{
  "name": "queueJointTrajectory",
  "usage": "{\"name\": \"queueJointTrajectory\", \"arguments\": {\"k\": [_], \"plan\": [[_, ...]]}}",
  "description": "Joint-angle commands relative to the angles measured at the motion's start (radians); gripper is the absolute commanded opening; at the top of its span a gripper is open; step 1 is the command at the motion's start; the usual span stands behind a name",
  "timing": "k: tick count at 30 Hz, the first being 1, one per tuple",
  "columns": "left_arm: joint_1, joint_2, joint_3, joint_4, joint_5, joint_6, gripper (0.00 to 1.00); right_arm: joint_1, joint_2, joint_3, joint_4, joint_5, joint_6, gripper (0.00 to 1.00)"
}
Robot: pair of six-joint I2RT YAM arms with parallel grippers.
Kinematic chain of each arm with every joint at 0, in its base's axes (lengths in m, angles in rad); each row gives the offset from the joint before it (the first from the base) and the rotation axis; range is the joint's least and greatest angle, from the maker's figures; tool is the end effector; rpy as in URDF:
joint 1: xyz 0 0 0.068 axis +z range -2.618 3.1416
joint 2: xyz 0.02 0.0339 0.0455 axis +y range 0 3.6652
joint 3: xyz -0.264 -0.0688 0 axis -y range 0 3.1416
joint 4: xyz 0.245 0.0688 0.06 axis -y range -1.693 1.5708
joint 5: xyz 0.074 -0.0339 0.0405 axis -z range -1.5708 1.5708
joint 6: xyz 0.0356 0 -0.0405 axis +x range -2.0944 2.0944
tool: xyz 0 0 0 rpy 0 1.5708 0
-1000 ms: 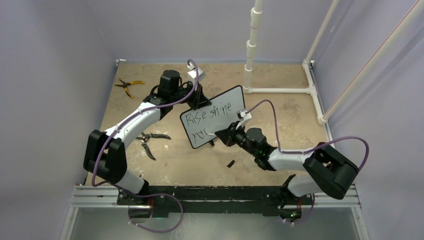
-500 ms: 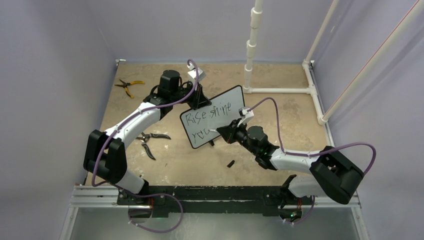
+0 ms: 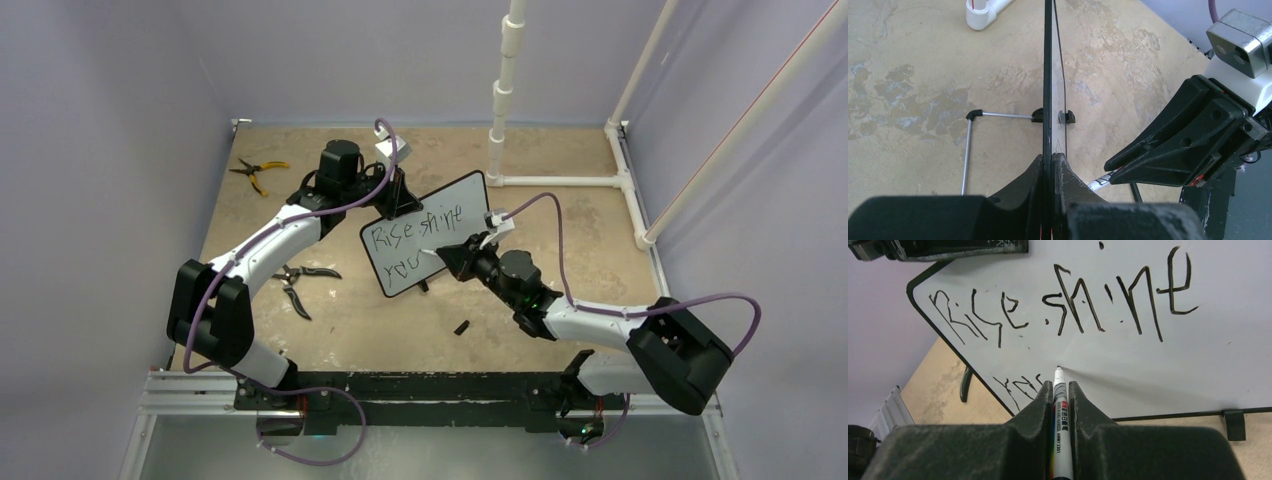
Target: Write a sentence on the whiteboard
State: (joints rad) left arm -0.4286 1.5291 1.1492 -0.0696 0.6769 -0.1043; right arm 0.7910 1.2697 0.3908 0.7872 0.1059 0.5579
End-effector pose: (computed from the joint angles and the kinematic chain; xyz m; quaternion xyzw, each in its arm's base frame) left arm 0.3095 -0.1659 0.2979 0.3032 0.7599 -0.4033 0.4098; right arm 0.1807 0.1774 0.2052 -0.0504 0.7369 0.3897 0.5501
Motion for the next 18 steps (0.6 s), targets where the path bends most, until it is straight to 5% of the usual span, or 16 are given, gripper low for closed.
{"name": "queueJointTrajectory", "arguments": {"k": [1,18], "plan": [[-0.007,-0.033,-0.006,0.013,0.016,0.010,0.00,-0.006,-0.009,0.024,0.043,0.034,-0.004,0.00],[-0.007,-0.035,-0.006,0.011,0.015,0.012,0.00,-0.006,0.031,-0.022,0.047,0.005,0.009,0.00]]}}
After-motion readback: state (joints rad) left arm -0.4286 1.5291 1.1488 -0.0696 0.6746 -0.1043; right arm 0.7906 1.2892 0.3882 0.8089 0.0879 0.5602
